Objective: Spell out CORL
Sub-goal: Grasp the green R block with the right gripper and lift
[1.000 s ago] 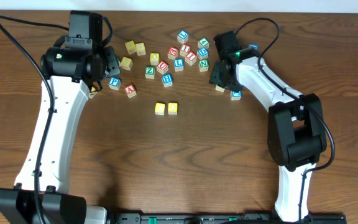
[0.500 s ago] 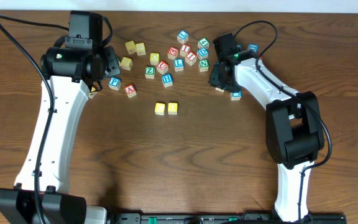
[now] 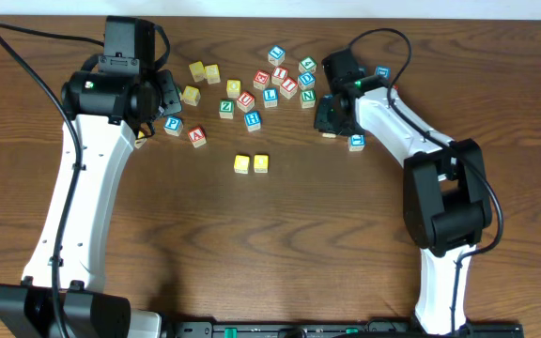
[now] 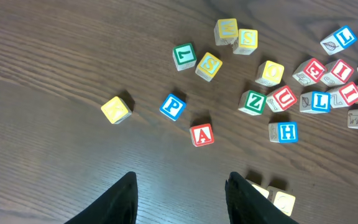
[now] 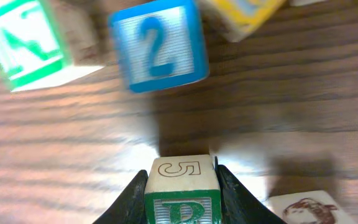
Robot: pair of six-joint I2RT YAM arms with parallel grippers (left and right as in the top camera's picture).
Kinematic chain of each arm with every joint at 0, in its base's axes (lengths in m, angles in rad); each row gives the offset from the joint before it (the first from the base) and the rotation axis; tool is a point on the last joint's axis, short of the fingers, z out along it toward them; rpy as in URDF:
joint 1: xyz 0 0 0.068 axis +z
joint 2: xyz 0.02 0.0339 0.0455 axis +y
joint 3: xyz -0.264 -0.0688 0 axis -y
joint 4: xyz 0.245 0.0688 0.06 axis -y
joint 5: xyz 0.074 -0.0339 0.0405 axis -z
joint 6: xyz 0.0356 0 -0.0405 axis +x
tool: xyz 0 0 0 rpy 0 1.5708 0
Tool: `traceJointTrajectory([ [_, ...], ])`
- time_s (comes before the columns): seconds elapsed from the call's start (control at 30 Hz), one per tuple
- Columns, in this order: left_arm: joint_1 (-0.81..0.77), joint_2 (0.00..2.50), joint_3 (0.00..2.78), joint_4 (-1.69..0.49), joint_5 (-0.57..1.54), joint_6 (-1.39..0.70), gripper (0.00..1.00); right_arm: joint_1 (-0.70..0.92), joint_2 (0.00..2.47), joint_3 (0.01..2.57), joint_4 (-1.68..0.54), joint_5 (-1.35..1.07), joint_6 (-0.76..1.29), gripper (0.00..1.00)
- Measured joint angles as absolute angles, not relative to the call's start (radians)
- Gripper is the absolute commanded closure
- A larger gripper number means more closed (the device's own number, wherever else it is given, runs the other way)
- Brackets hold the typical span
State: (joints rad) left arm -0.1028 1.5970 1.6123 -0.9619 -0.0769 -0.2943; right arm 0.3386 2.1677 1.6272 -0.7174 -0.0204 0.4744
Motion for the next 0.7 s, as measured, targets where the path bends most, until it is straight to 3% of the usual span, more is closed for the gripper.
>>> traceJointTrajectory([
  [0.33,-0.103,1.597,1.612,-0.962,-0.077,-0.294,0.55,0.471,2.115,1.627,-0.828,-0.132,0.409,0.76],
  [0.7,-0.103,1.597,1.612,-0.962,-0.077,-0.294,0.55,0.609,2.116,1.626,-0.843,0.054,0.545,0.76],
])
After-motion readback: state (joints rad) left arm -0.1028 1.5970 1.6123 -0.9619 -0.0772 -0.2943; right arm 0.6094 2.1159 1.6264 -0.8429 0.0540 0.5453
